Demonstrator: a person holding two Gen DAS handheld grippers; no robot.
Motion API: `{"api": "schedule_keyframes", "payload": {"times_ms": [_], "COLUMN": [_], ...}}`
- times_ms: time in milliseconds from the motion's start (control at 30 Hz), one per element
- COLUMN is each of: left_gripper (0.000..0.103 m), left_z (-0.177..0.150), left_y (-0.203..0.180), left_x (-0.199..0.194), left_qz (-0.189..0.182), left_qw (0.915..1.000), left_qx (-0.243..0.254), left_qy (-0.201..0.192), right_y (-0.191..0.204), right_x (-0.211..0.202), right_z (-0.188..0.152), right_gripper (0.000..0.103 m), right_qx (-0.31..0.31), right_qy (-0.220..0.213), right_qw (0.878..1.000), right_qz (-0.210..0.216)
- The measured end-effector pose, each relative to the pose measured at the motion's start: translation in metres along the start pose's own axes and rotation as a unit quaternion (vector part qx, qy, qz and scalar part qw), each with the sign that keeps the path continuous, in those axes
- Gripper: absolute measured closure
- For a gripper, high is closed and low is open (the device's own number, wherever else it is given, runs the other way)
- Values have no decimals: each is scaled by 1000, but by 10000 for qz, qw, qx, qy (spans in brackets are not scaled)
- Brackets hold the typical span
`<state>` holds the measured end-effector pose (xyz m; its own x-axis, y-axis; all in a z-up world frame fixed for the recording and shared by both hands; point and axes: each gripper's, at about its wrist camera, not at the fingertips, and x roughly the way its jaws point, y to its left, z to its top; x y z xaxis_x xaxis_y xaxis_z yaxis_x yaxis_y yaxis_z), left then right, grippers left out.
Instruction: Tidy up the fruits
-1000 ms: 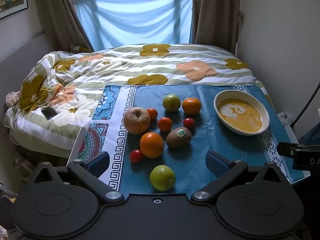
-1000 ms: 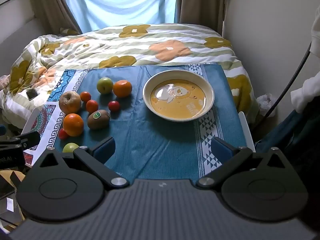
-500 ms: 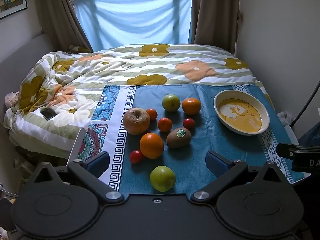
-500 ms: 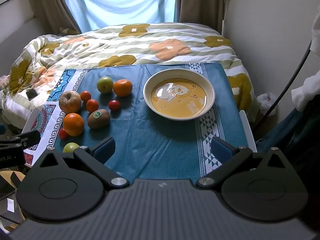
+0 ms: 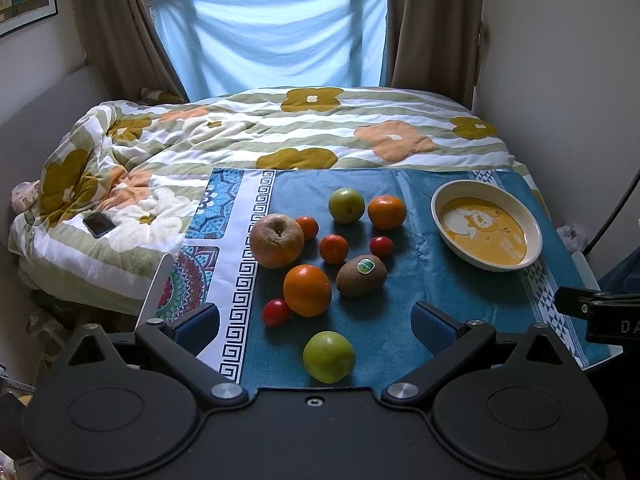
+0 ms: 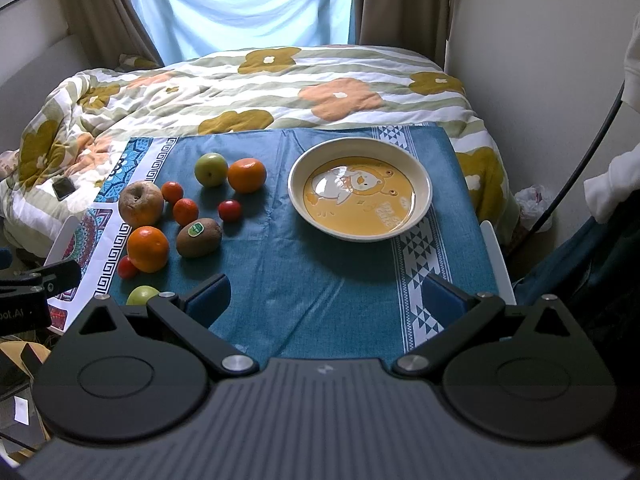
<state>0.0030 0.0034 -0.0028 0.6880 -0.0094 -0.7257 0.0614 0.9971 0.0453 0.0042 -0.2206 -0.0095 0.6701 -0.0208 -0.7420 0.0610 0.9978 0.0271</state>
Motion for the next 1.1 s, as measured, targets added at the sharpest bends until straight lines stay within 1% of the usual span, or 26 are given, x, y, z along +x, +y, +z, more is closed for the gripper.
{"api": "schedule_keyframes", "payload": {"times_ms": [900, 1100], "left_gripper": [0, 0], "left_z": [1, 1], "left_y": [4, 5], "left_x": [-4, -5], "left_qz": [9, 20], "left_qw": [10000, 10000], "left_qx": [-32, -27], "left_qy": [-59, -83], "right_y": [-1, 4], "right_x": [0, -2], "right_z": [0, 1], "right_gripper": [0, 0], "right_qx": [-13, 0], "right_qy": [-24, -50], "right_qw": [10000, 10000], "right_qz": [26, 57]}}
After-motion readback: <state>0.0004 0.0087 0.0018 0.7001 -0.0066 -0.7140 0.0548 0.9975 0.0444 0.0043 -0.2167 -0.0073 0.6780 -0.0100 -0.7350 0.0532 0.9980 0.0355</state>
